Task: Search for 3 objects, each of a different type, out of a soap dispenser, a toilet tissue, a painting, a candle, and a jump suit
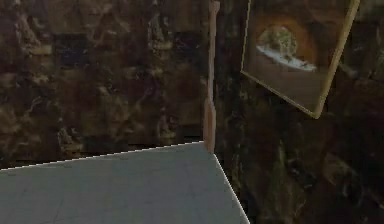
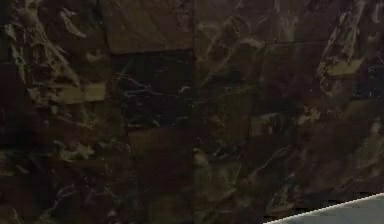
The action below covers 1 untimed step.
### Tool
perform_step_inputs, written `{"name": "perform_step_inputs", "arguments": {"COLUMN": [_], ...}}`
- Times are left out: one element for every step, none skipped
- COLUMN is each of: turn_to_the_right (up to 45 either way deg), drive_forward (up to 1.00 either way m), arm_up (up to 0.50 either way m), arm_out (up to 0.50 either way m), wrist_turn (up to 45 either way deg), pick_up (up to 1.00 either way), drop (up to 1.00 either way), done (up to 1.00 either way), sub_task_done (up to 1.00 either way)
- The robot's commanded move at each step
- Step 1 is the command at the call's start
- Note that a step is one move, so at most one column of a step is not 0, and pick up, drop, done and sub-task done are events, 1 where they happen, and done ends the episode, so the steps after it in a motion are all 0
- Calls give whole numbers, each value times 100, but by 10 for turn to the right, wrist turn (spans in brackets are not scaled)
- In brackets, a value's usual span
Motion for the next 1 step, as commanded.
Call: {"name": "perform_step_inputs", "arguments": {"turn_to_the_right": [210], "drive_forward": [0], "arm_up": [0], "arm_out": [0], "wrist_turn": [0], "pick_up": [0], "drop": [0], "done": [0], "sub_task_done": [0]}}
